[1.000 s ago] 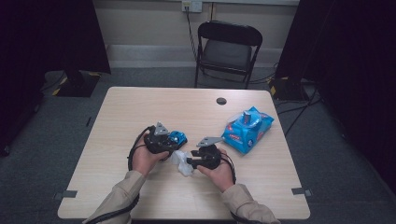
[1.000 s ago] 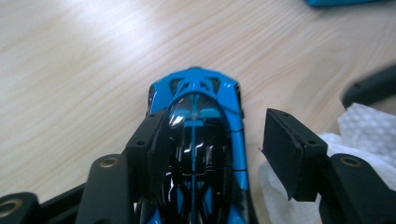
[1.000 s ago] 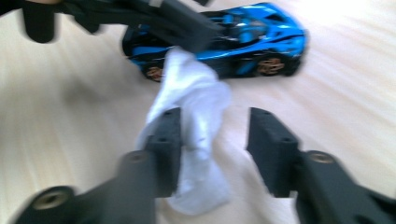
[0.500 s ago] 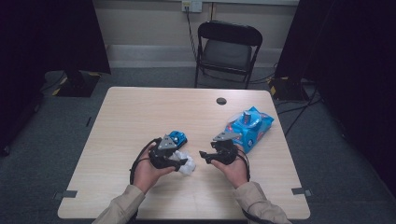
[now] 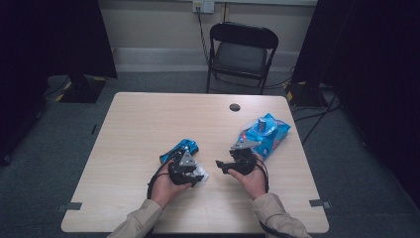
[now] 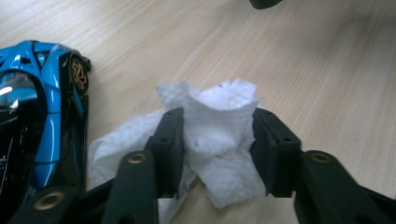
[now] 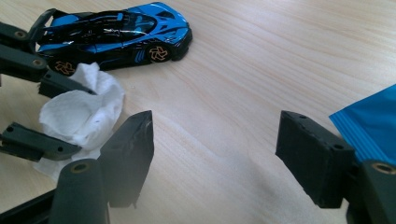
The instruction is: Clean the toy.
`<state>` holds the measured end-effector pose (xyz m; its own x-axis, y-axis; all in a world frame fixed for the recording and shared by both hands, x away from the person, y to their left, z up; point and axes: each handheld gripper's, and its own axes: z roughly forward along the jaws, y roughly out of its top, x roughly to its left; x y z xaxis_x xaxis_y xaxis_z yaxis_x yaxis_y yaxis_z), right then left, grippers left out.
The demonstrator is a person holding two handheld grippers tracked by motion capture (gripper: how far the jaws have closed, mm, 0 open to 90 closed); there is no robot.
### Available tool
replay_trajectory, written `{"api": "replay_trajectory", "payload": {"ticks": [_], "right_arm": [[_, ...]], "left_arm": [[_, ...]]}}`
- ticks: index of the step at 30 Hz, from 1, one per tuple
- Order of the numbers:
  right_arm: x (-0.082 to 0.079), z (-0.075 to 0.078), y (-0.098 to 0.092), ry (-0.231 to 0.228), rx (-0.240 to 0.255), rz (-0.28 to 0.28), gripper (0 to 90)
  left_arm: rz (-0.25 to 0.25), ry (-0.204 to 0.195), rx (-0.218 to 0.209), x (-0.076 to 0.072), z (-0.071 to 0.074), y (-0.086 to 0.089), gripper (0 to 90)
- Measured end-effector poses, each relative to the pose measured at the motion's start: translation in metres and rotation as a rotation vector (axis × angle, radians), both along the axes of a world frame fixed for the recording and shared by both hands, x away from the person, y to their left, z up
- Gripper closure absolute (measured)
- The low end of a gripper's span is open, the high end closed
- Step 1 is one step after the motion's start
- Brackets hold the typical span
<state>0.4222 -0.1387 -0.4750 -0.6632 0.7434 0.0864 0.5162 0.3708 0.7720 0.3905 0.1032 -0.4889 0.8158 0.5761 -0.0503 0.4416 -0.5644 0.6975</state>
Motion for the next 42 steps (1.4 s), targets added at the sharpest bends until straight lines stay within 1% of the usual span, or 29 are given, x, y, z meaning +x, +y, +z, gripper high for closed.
{"api": "replay_trajectory", "payload": {"ticks": [2, 4, 5, 7, 8, 9, 10, 11, 13, 16, 18, 19, 22, 23, 25, 28, 31, 35, 38, 39, 40, 42], "right_arm": [[0.001, 0.001, 0.002, 0.001, 0.003, 0.001, 25.1], [0.003, 0.002, 0.006, 0.000, -0.001, 0.007, 24.6], [0.004, 0.003, 0.008, -0.004, 0.000, 0.012, 24.5], [0.007, 0.004, 0.013, -0.001, -0.004, 0.016, 22.8], [0.008, 0.004, 0.015, 0.004, 0.000, 0.021, 22.6], [0.010, 0.004, 0.018, 0.008, 0.002, 0.027, 22.1], [0.011, 0.004, 0.021, 0.009, -0.002, 0.032, 21.1], [0.012, 0.004, 0.024, 0.009, -0.004, 0.038, 20.3], [0.015, 0.006, 0.030, 0.005, -0.005, 0.050, 18.9], [0.020, 0.008, 0.038, 0.005, 0.005, 0.073, 16.5], [0.022, 0.008, 0.041, 0.005, 0.005, 0.082, 15.7], [0.025, 0.008, 0.047, 0.006, 0.002, 0.102, 15.4], [0.028, 0.008, 0.056, 0.002, -0.002, 0.126, 15.2], [0.029, 0.008, 0.059, 0.009, 0.003, 0.136, 15.2], [0.030, 0.008, 0.066, 0.010, 0.004, 0.152, 15.0], [0.033, 0.008, 0.076, 0.016, 0.013, 0.173, 15.0], [0.037, 0.009, 0.087, 0.022, 0.011, 0.196, 15.0], [0.040, 0.010, 0.102, 0.012, 0.005, 0.220, 15.1], [0.043, 0.008, 0.112, 0.014, -0.001, 0.229, 15.0], [0.043, 0.008, 0.112, 0.014, -0.001, 0.229, 15.0], [0.044, 0.007, 0.115, 0.017, -0.003, 0.231, 15.0], [0.046, 0.003, 0.125, 0.018, -0.005, 0.244, 15.0]], "left_arm": [[-0.009, 0.008, 0.003, 0.000, 0.001, 0.001, 68.3], [0.001, 0.020, -0.011, -0.002, 0.001, 0.003, 74.4], [0.000, 0.026, -0.006, -0.002, 0.002, 0.004, 77.0], [0.000, 0.034, -0.006, -0.005, 0.004, 0.006, 79.6], [0.007, 0.046, -0.017, -0.006, 0.006, 0.008, 80.0], [0.016, 0.048, -0.032, -0.007, 0.007, 0.010, 80.1], [0.016, 0.053, -0.032, -0.008, 0.009, 0.013, 80.2], [0.028, 0.055, -0.045, -0.009, 0.011, 0.016, 80.2], [0.037, 0.052, -0.055, -0.011, 0.016, 0.022, 80.1], [0.051, 0.048, -0.089, -0.014, 0.021, 0.030, 80.1], [0.048, 0.040, -0.086, -0.016, 0.022, 0.033, 80.1], [0.054, 0.031, -0.085, -0.018, 0.023, 0.037, 80.1], [0.072, 0.042, -0.084, -0.021, 0.022, 0.045, 80.1], [0.077, 0.049, -0.085, -0.022, 0.021, 0.047, 80.1], [0.087, 0.048, -0.082, -0.024, 0.020, 0.054, 80.1], [0.110, 0.055, -0.086, -0.027, 0.019, 0.062, 80.1], [0.135, 0.061, -0.079, -0.030, 0.018, 0.072, 80.1], [0.175, 0.072, -0.075, -0.033, 0.014, 0.089, 80.1], [0.207, 0.071, -0.076, -0.035, 0.012, 0.100, 80.1], [0.207, 0.071, -0.076, -0.035, 0.012, 0.100, 80.1], [0.220, 0.070, -0.076, -0.035, 0.012, 0.104, 80.1], [0.237, 0.077, -0.079, -0.035, 0.010, 0.111, 80.1]]}}
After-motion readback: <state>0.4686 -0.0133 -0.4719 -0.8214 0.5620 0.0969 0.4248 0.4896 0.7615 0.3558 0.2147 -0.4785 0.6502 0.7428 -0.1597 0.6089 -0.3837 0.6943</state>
